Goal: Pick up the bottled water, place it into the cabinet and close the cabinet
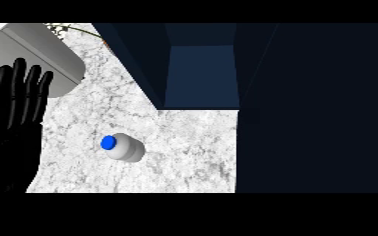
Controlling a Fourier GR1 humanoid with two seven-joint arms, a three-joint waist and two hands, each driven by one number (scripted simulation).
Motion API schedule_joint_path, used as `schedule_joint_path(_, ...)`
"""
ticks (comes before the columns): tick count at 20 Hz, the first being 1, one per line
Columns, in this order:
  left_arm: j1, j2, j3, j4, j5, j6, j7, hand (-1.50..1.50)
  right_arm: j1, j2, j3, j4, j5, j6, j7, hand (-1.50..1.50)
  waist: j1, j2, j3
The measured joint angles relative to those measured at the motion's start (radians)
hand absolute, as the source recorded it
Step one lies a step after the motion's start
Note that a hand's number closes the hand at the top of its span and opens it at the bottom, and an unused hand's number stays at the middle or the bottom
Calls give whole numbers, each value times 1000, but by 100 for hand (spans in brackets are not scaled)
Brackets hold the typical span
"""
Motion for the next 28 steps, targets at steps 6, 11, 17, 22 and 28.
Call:
schedule_joint_path(6,98,-51,-64,-119,-180,160,41,-150,122,-5,11,-48,-23,31,20,-150,-15,-17,-40)
schedule_joint_path(11,212,-72,-208,-181,-144,411,108,-150,235,-4,62,-118,-143,112,80,-150,-20,-22,-49)
schedule_joint_path(17,375,-79,-486,-288,-265,611,125,-150,407,-23,75,-289,-229,167,130,-150,-23,-22,-52)
schedule_joint_path(22,482,-76,-694,-277,-324,720,69,-150,481,-29,75,-315,-222,198,119,-150,-20,-21,-52)
schedule_joint_path(28,549,-70,-834,-257,-387,812,12,-150,569,-19,79,-324,-221,235,76,-150,-23,-20,-53)
